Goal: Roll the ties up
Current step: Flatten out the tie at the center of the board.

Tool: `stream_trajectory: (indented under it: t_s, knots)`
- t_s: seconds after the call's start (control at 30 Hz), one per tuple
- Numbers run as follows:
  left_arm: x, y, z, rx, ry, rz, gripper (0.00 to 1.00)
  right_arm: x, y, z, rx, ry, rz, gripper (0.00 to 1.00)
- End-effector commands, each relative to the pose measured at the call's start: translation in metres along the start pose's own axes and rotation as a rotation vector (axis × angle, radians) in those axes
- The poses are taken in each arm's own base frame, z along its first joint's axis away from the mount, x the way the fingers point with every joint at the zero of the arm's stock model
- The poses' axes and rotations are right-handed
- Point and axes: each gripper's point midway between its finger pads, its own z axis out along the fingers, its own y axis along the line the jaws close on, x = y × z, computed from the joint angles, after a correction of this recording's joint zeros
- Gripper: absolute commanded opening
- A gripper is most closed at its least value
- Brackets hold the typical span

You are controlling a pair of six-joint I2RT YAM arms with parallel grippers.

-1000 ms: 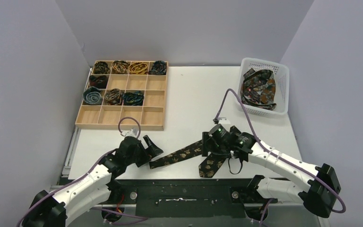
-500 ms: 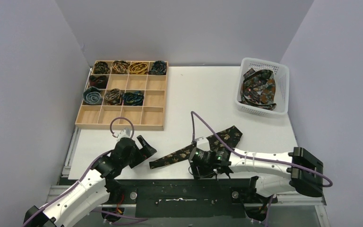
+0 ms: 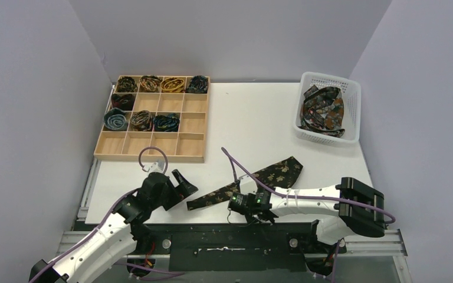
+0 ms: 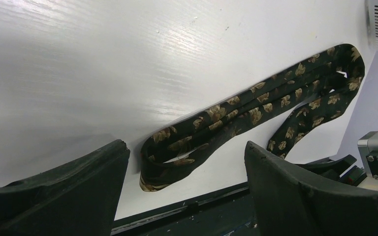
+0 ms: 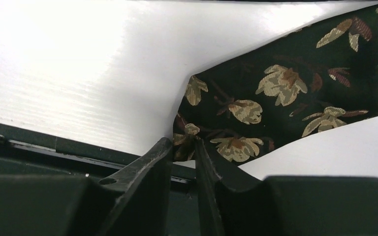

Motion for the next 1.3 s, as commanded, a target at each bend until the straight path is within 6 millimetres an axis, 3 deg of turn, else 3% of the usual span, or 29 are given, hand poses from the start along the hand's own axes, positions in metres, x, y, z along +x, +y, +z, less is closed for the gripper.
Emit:
stream_trajectory:
  t_s: [0.0, 0.13, 0.23, 0.3, 0.4, 0.53, 0.63, 0.93, 1.03, 1.17, 1.27]
  knots:
    - [-0.001, -0.013, 0.002, 0.056, 0.000, -0.006, 0.85, -0.025, -0.001, -0.007, 0.011, -0.100, 0.020, 0.17]
    - [0.006, -0.014, 0.006, 0.076, 0.034, -0.005, 0.85, -0.034, -0.001, -0.012, -0.018, -0.127, 0.027, 0.01]
    - [0.009, -0.013, 0.008, 0.075, 0.046, -0.003, 0.85, -0.045, -0.010, -0.021, 0.002, -0.164, 0.071, 0.00]
    - [0.008, -0.013, 0.009, 0.072, 0.044, -0.001, 0.85, -0.055, -0.027, -0.027, 0.034, -0.187, 0.137, 0.00]
    - [0.006, -0.013, 0.008, 0.070, 0.033, 0.001, 0.85, -0.077, -0.078, -0.027, 0.075, -0.188, 0.286, 0.00]
    - [0.003, -0.016, 0.006, 0.068, 0.032, 0.017, 0.85, -0.115, -0.164, -0.052, 0.104, -0.315, 0.557, 0.00]
    - [0.001, -0.019, 0.008, 0.068, 0.034, 0.034, 0.86, -0.120, -0.225, -0.060, 0.150, -0.346, 0.741, 0.00]
    - [0.011, -0.045, 0.020, 0.203, 0.101, 0.131, 0.86, -0.105, -0.320, -0.067, 0.094, -0.333, 0.975, 0.00]
    - [0.010, -0.066, 0.026, 0.283, 0.086, 0.159, 0.86, -0.109, -0.327, -0.065, 0.087, -0.323, 0.992, 0.00]
    - [0.006, -0.068, 0.041, 0.247, 0.076, 0.227, 0.86, -0.113, -0.331, -0.063, 0.071, -0.334, 1.007, 0.00]
    - [0.009, -0.081, 0.049, 0.285, 0.092, 0.248, 0.86, -0.115, -0.333, -0.064, 0.073, -0.337, 1.001, 0.00]
